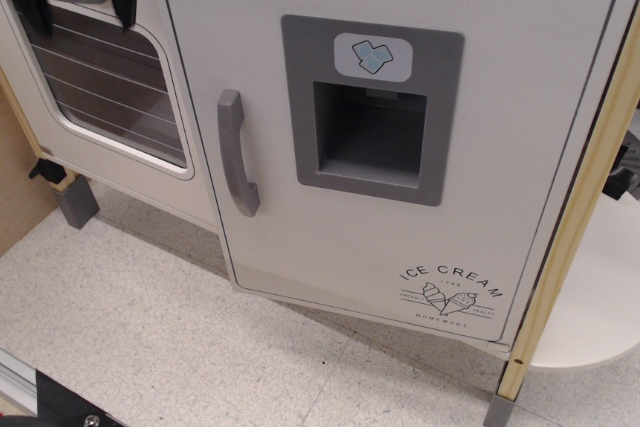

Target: Open fridge

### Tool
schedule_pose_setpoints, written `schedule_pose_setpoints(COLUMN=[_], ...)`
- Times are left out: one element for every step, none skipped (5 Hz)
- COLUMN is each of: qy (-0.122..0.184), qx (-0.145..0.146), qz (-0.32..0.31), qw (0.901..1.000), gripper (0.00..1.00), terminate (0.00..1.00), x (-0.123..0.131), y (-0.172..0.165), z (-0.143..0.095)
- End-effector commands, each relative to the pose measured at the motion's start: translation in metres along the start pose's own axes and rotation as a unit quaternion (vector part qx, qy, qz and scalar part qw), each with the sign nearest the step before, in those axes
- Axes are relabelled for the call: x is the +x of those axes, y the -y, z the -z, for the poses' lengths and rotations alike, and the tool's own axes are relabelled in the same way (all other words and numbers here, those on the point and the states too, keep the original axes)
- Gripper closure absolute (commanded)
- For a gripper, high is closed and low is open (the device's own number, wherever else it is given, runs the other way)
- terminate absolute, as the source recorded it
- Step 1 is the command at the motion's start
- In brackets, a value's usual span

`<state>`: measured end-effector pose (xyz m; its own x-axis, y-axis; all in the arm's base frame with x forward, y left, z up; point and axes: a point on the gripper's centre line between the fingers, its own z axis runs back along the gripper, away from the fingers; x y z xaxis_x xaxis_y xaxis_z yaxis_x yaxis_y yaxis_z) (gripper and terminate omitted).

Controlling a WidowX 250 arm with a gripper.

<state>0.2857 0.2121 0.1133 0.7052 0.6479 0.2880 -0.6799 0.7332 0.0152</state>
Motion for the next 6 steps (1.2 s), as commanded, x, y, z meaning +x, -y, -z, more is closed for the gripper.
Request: schedule_pose_setpoints(qy=[-0.008, 0.0, 0.01, 0.01, 0.001, -0.011], qx=[-0.051, -0.078, -0.077, -0.079, -0.082, -0.086], qz=[0.001, 0.017, 0.017, 0.04, 0.076, 0.115], qw=[0.9987, 0.9968, 0.9968, 0.996, 0.9938, 0.9897], gripper=[0.0, 0.0, 0.0, 0.0, 0.0, 0.0], terminate=[0.0, 0.0, 0.0, 0.0, 0.0, 0.0], x=[0.006, 0.004, 0.003, -0.006, -0.025, -0.044], y=[0.012, 0.03, 0.056, 0.062, 0.057, 0.047], z=[-0.035, -0.051, -0.059, -0.068, -0.079, -0.086])
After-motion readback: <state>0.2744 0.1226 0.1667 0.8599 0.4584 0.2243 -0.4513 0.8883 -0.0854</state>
